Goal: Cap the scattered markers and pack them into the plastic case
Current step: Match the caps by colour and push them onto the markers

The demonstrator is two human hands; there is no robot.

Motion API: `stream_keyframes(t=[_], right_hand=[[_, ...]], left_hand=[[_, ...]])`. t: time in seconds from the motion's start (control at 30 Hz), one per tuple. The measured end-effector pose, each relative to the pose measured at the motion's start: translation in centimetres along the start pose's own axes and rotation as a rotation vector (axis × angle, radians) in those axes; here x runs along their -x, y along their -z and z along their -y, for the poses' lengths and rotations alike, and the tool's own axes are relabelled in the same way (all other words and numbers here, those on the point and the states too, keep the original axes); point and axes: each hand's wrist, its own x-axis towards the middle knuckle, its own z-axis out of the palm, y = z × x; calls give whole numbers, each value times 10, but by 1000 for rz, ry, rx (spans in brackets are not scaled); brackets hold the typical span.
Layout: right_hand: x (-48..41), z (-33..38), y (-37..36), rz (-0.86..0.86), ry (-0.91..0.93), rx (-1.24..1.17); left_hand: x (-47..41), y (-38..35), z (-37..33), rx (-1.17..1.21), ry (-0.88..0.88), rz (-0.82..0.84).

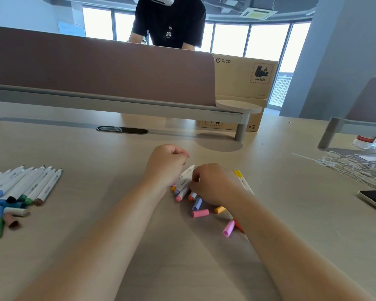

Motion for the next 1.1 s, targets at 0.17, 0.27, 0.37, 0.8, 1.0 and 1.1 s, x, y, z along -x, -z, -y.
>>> stream_keyframes(t=[0.17,0.27,0.37,0.8,1.0,1.1], right_hand=[[-2,-2,0,-44,-31,-64],[-2,-6,3,-70,-55,-141],[-3,-8,4,-73,-72,-136],[1,-28,13,-244,-188,-549],[8,-45,27,-329,-208,-667],[9,-47,27,-322,-216,-670]], left_hand=[[1,-1,-1,-22,-8,2],[1,0,-1,-45,-16,3],[1,0,0,-64,-23,12],[5,0,-2,-306,-103,163],[17,-13,-4,-475,-231,413],[22,-18,-7,-545,-277,511]])
